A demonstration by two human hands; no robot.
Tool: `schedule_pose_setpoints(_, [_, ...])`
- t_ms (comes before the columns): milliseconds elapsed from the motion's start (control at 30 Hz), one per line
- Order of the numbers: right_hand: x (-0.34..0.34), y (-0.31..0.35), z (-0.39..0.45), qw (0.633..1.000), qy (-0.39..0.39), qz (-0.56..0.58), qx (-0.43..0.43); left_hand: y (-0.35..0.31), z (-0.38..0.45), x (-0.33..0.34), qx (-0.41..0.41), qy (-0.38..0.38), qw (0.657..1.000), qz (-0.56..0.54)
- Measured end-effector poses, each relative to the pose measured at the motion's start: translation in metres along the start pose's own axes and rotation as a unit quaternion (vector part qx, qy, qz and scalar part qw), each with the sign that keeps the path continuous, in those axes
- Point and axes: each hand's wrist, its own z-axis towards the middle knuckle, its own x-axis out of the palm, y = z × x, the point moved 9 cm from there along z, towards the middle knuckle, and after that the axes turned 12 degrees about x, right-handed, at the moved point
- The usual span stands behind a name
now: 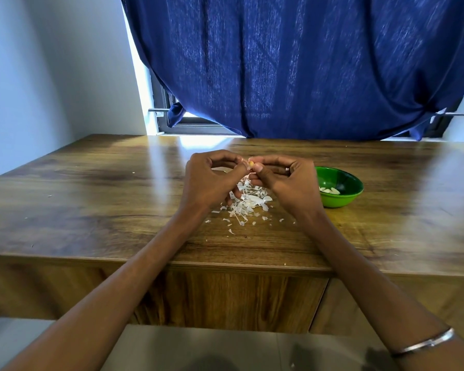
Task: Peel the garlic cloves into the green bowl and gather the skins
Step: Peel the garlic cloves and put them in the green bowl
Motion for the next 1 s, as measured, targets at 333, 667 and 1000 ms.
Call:
schedule_pose_setpoints(333, [-0.001,-0.004,0.000,0.998,0.008,0.032,0.048,0.000,-0.001,0.003,-0.016,0.006,1.000,-0.011])
schedule_pose_setpoints(667, [-0.006,-0.007,0.002,0.999,-0.013,0.011,0.050,-0.002,-0.001,0.006,-0.013,0.038,0.998,-0.038])
schedule_pose_setpoints(1000, [-0.011,0.002,0.000,0.995,-0.060,-0.082,-0.017,0.001,0.000,0.007,-0.016,0.046,0.998,-0.047])
